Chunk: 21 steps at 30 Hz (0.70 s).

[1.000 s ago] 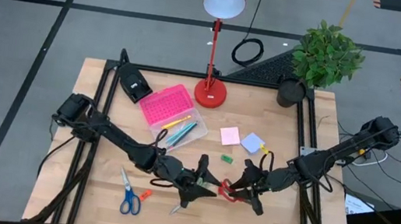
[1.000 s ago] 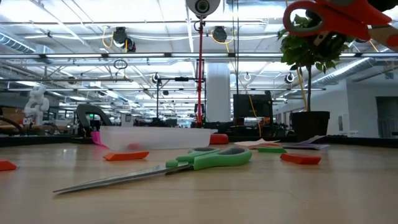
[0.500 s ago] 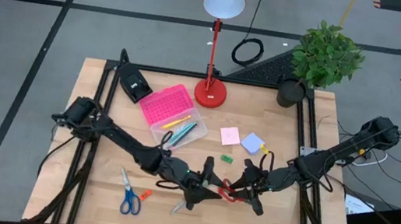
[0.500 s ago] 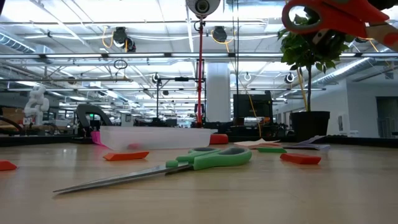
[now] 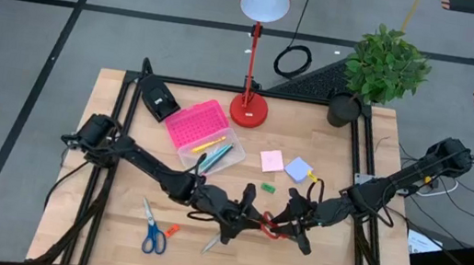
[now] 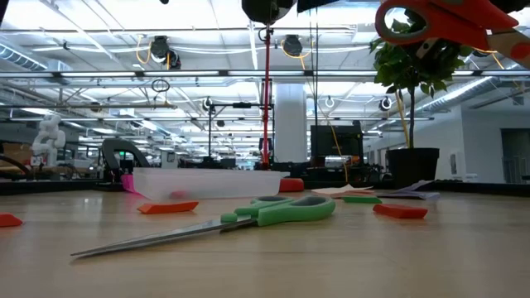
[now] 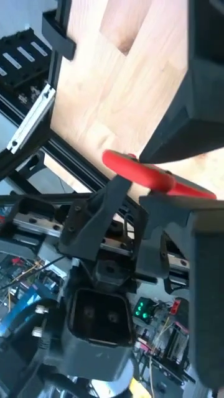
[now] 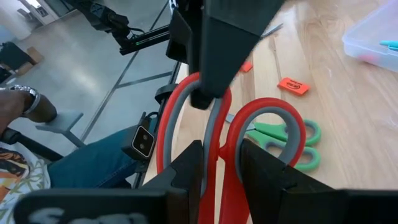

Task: Pack school essentials
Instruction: Put the red scissors into the pink supply box

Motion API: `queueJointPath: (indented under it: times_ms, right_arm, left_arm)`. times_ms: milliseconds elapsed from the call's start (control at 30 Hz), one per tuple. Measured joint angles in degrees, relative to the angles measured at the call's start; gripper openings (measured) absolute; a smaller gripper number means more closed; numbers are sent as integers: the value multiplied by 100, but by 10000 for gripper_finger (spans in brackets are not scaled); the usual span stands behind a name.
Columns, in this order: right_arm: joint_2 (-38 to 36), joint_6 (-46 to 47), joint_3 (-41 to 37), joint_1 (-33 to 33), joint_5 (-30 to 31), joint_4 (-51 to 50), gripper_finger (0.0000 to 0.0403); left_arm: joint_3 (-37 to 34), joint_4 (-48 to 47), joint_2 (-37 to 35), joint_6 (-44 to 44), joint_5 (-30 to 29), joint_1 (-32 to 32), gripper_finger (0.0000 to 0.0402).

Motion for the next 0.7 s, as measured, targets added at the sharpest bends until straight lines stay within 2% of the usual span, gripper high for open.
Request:
queueJointPath:
  times_ms: [200,300,533,700]
  right_arm:
    - [0,-59,-2,0,-4,15,88]
    - [0,-57,-2,22,148,-5,106]
    - [0,-40,-2,-5,457,-2,205]
    - [0,-37,-2,-50,503,82,263]
  left_arm:
    - [0,9,0,63,3,19,43]
    - [0,2,0,31,9,22,32]
    - [0,-45,0,30,101,22,43]
    - [0,-107,0,26,115,22,29]
